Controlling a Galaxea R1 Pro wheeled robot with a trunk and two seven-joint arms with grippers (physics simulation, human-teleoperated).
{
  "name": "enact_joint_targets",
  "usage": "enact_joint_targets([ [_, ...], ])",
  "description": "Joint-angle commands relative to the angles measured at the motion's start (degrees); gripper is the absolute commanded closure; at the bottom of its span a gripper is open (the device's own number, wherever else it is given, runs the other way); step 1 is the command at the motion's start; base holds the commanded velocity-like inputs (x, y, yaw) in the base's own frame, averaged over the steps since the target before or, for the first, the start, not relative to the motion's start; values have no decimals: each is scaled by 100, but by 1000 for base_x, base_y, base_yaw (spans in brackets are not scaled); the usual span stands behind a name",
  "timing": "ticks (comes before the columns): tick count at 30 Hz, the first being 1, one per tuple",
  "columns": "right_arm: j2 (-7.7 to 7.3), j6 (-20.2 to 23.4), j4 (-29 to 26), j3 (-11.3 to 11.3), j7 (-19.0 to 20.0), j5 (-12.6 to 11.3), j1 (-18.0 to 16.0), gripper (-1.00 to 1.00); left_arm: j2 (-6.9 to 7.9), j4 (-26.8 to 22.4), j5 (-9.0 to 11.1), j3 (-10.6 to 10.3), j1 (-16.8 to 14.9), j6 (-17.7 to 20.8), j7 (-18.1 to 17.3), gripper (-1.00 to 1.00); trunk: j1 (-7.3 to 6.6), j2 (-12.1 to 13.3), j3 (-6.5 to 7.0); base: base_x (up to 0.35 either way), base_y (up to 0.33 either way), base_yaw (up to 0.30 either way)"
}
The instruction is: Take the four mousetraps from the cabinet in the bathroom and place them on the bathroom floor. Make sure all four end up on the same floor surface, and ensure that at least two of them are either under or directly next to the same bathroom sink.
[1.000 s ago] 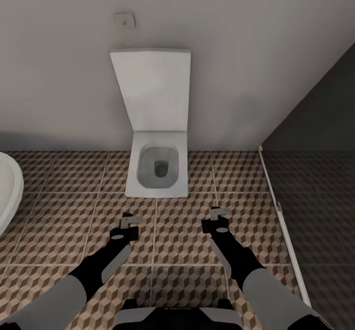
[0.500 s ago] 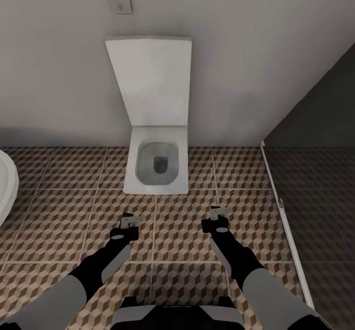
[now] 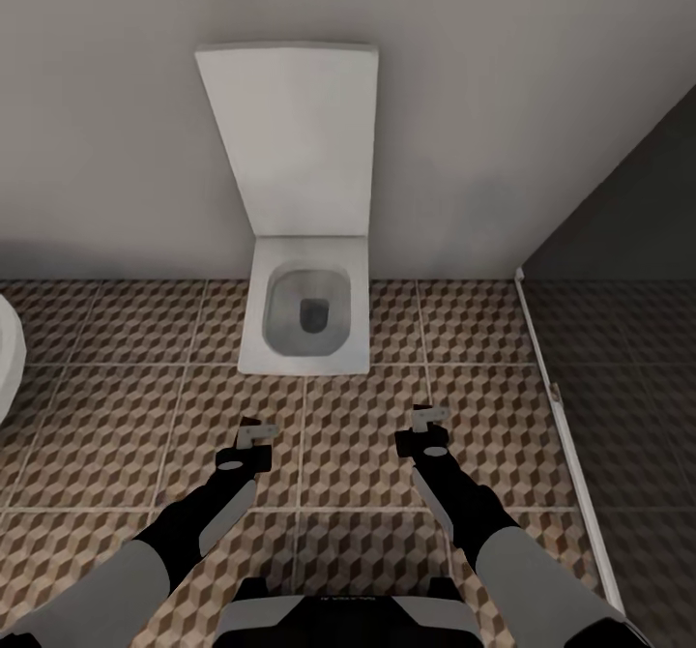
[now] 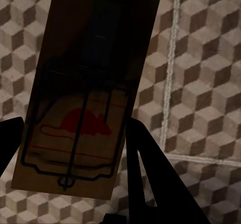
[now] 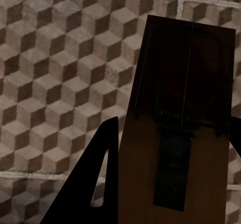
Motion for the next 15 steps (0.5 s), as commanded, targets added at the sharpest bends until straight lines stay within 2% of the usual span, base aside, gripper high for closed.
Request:
enact_joint_targets([
  [1, -4, 17, -9, 33, -36, -72, -3, 100, 8, -12, 30, -34, -6, 18, 37, 100, 23, -44, -31, 0, 0, 0],
  [15, -2, 17, -9, 33, -36, -67, -3, 100, 8, -11, 30, -34, -6, 18, 37, 100, 330, -605, -407, 0, 0, 0],
])
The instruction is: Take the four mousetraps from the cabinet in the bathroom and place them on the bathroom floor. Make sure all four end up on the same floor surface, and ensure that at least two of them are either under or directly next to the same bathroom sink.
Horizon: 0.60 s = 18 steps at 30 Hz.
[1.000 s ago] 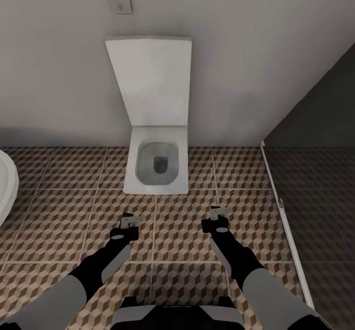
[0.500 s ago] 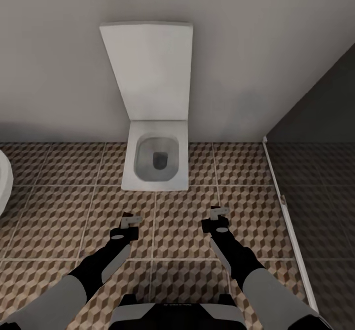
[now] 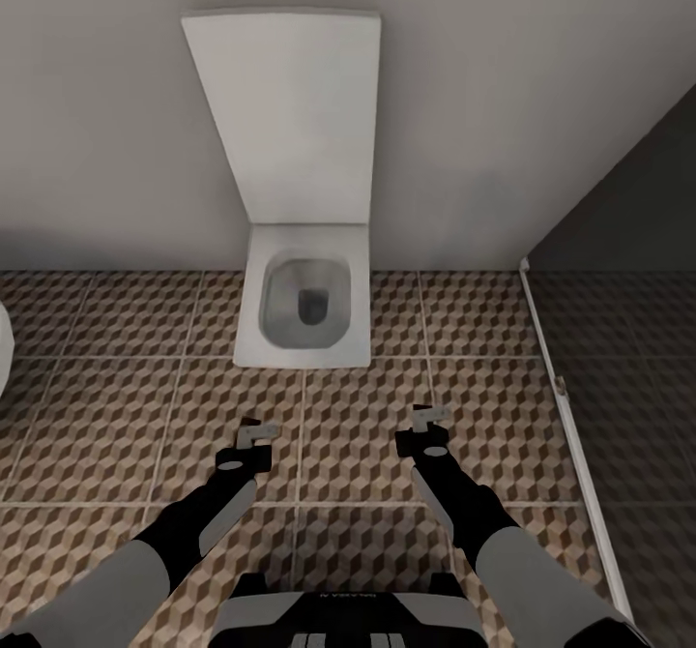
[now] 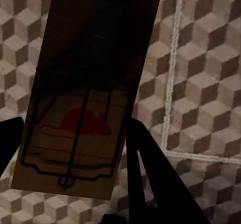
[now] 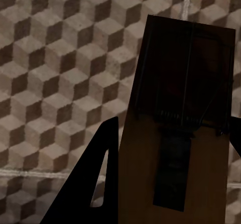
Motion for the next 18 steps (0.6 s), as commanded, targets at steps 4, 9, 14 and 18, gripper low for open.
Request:
enact_joint_targets([
  [4, -8, 17, -9, 33, -36, -69, -3, 100, 8, -14, 30, -34, -6, 18, 36, 100, 88, -164, -111, 0, 0, 0],
  [9, -9, 17, -9, 33, -36, -69, -3, 100, 8, -14, 30, -34, -6, 19, 36, 100, 198, -365, -246, 0, 0, 0],
  [14, -9, 17, -9, 33, -36, -70, -3, 100, 8, -14, 30, -34, -6, 19, 36, 100, 308, -565, -380, 0, 0, 0],
  [18, -9, 17, -9, 33, -36, -69, -3, 100, 8, -14, 30, -34, -6, 19, 36, 100, 396, -726, -488, 0, 0, 0],
])
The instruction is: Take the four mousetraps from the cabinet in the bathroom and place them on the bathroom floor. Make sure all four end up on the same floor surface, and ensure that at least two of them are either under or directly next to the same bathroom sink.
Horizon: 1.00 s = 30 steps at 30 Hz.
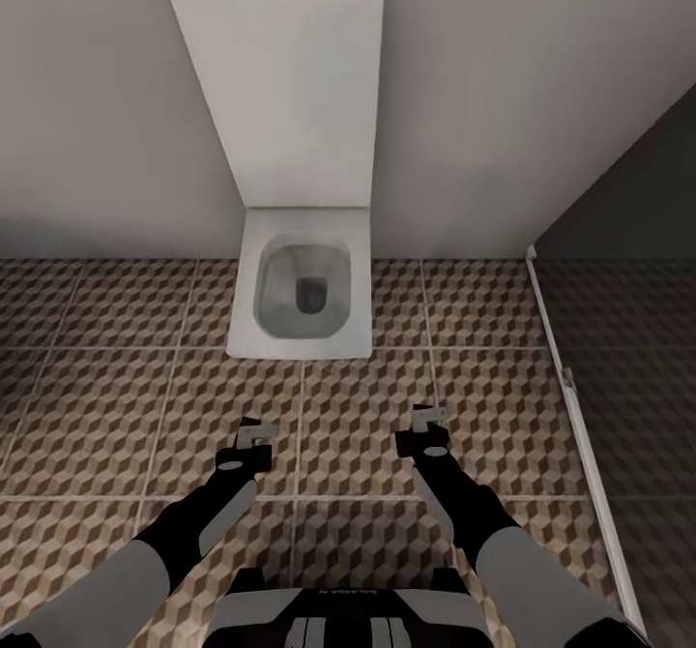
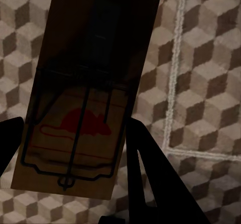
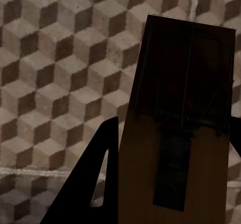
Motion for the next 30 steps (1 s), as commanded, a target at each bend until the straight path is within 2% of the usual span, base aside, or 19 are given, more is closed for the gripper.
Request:
enact_joint_targets([
  [1, -5, 17, -9, 33, -36, -72, -3, 100, 8, -12, 30, -34, -5, 19, 36, 100, 22, -43, -31, 0, 0, 0],
  [30, -5, 17, -10, 33, -36, -72, -3, 100, 8, -12, 30, -34, -5, 19, 36, 100, 659, -1207, -810, 0, 0, 0],
])
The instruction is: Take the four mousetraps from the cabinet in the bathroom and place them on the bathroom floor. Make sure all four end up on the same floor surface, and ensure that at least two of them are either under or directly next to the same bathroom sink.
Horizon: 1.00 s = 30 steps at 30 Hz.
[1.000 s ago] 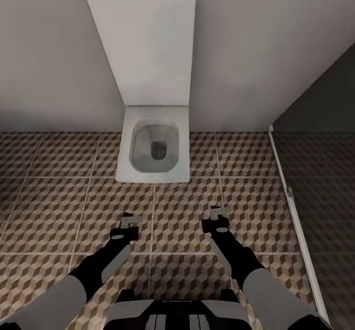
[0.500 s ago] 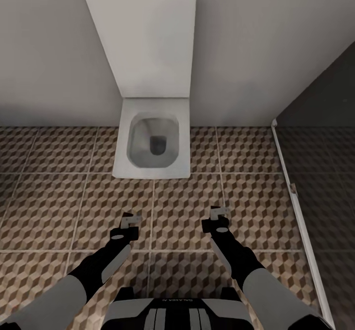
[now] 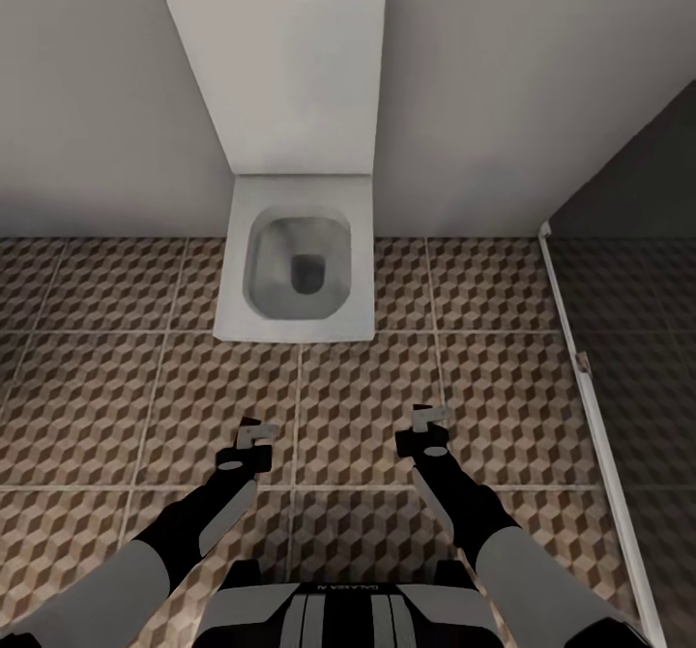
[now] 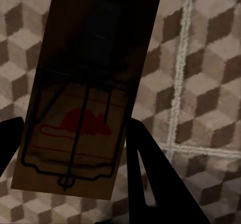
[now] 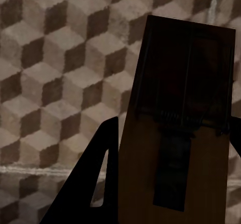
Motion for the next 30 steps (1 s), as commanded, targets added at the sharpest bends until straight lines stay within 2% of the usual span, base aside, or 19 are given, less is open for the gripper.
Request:
enact_joint_targets([
  [1, -5, 17, -10, 33, -36, -72, -3, 100, 8, -12, 30, -34, -5, 18, 36, 100, 22, -43, -30, 0, 0, 0],
  [30, -5, 17, -10, 33, -36, -72, -3, 100, 2, -12, 30, -34, -5, 18, 36, 100, 659, -1206, -810, 0, 0, 0],
])
